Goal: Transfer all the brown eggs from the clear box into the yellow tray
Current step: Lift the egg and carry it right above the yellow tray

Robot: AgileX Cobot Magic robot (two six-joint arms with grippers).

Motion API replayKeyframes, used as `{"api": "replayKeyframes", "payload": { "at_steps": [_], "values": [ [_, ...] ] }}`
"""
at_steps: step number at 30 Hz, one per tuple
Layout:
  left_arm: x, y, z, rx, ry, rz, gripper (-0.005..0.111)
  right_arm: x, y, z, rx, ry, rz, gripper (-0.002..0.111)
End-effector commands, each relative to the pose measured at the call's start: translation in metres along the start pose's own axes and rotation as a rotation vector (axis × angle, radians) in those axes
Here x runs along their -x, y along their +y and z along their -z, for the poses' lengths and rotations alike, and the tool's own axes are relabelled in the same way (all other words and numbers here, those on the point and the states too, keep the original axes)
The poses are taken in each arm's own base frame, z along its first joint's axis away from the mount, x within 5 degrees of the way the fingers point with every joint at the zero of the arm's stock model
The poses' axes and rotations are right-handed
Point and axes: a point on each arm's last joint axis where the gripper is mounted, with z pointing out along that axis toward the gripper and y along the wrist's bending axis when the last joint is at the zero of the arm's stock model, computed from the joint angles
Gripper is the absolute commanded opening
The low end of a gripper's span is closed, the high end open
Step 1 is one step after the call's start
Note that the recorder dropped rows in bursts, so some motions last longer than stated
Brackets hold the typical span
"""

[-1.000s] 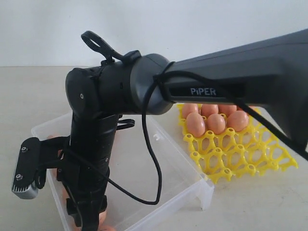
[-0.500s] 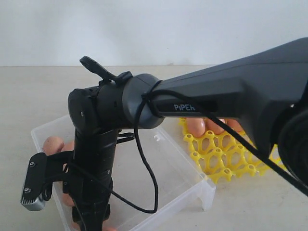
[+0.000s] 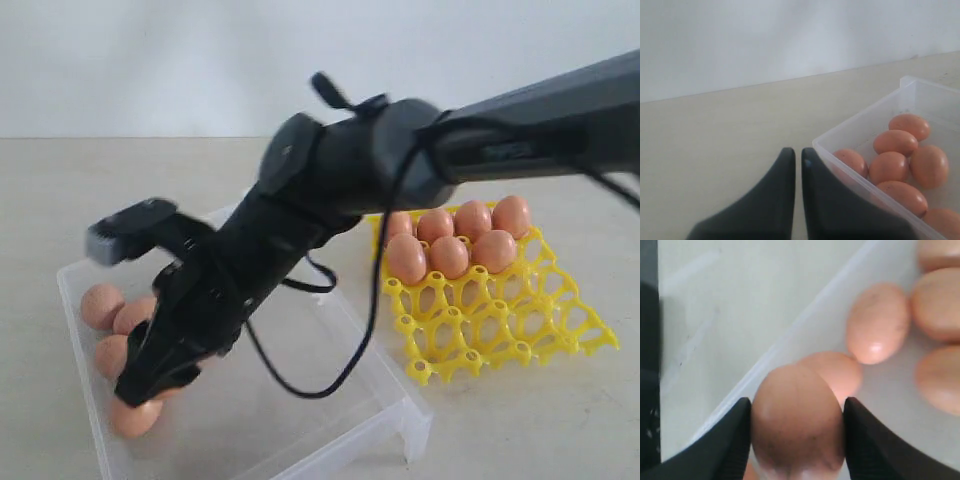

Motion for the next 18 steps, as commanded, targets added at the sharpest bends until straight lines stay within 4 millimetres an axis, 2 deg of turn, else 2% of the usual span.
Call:
{"api": "replayKeyframes", "payload": {
  "at_steps": [1,5,9,13,15,18],
  "values": [
    [0.000,0.000,0.000,-0.003,-0.007,0.007,0.004,-0.019,-0.017,0.056,-0.151,-0.176,-0.073,0.000],
    [0.000,0.000,0.000,-0.003,-0.007,0.007,0.004,-0.053,-0.038,0.114,-0.355,-0.347,-0.249,0.000],
    [0.000,0.000,0.000,-0.003,-0.007,0.007,0.004,-0.097,-0.053,0.178,-0.509,-0.608,-0.449,0.000],
    [0.000,0.000,0.000,-0.003,-0.007,0.007,0.004,-0.147,-0.054,0.232,-0.602,-0.708,-0.447,0.000],
    [0.000,0.000,0.000,-0.003,-0.007,0.007,0.004,-0.166,-0.057,0.255,-0.647,-0.763,-0.468,0.000],
    [0.000,0.000,0.000,-0.003,-0.007,0.007,0.004,-0.186,-0.065,0.281,-0.736,-0.822,-0.573,0.000]
  ]
}}
